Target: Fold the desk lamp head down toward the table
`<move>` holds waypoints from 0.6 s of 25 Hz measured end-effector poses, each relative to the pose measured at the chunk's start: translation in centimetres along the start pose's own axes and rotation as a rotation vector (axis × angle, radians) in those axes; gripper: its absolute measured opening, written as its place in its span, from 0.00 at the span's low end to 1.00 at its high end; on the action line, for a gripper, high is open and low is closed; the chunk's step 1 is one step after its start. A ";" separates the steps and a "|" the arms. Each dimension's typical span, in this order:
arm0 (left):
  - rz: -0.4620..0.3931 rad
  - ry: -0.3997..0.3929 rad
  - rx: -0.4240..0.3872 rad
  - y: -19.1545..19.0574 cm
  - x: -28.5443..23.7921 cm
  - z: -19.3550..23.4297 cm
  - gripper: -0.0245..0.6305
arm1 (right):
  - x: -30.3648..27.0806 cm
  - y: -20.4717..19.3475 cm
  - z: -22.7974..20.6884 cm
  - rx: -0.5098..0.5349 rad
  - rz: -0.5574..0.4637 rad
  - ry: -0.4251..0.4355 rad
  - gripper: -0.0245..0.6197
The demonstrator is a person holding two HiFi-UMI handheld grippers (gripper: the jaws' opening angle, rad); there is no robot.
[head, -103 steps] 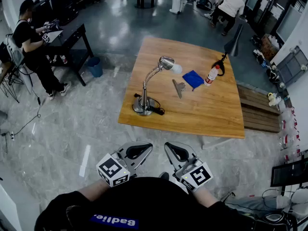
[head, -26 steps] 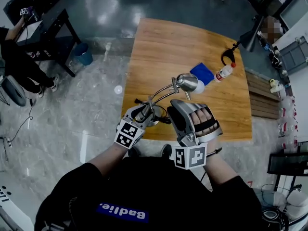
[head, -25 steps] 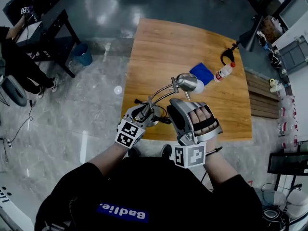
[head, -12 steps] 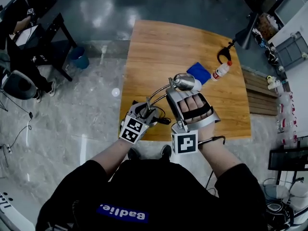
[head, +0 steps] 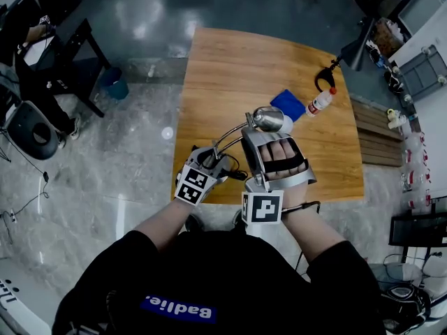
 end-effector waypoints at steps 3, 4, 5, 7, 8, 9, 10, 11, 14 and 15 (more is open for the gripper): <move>-0.002 -0.007 0.022 0.0 -0.2 0.0 0.25 | 0.0 -0.3 -0.1 -0.056 -0.005 0.004 0.22; -0.001 -0.009 0.025 0.1 -0.2 -0.1 0.25 | 0.0 -0.5 -0.1 -0.071 -0.007 0.004 0.22; 0.000 -0.011 0.026 0.1 -0.3 -0.1 0.25 | 0.0 -0.6 -0.1 -0.086 -0.009 0.007 0.22; 0.001 -0.008 0.031 0.1 -0.3 0.0 0.25 | -0.1 -1.0 0.0 -0.120 -0.008 0.025 0.22; -0.003 -0.004 0.037 0.0 -0.2 0.1 0.25 | -0.2 -1.3 0.2 -0.143 -0.005 0.040 0.22; -0.011 0.000 0.044 0.0 -0.1 0.2 0.25 | -0.4 -1.6 0.5 -0.165 0.000 0.056 0.21; -0.019 0.002 0.048 0.0 0.0 0.3 0.25 | -0.6 -1.9 0.8 -0.186 0.006 0.068 0.21; -0.024 0.002 0.049 -0.1 0.0 0.3 0.25 | -0.7 -2.3 1.1 -0.203 0.010 0.078 0.21; -0.027 -0.001 0.056 -0.2 0.0 0.3 0.25 | -1.4 -3.1 2.0 -0.243 0.015 0.102 0.18; -0.024 -0.002 0.061 -0.2 0.0 0.3 0.25 | -1.6 -3.4 2.3 -0.260 0.014 0.110 0.16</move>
Point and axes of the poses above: the fingertips, and each gripper's own axes: x backward along the fingers, z to its left, y out of its top, the point moved 8 cm from there along x, backward along the fingers, and after that the axes turned 14 degrees about y, right-handed, at the moved point
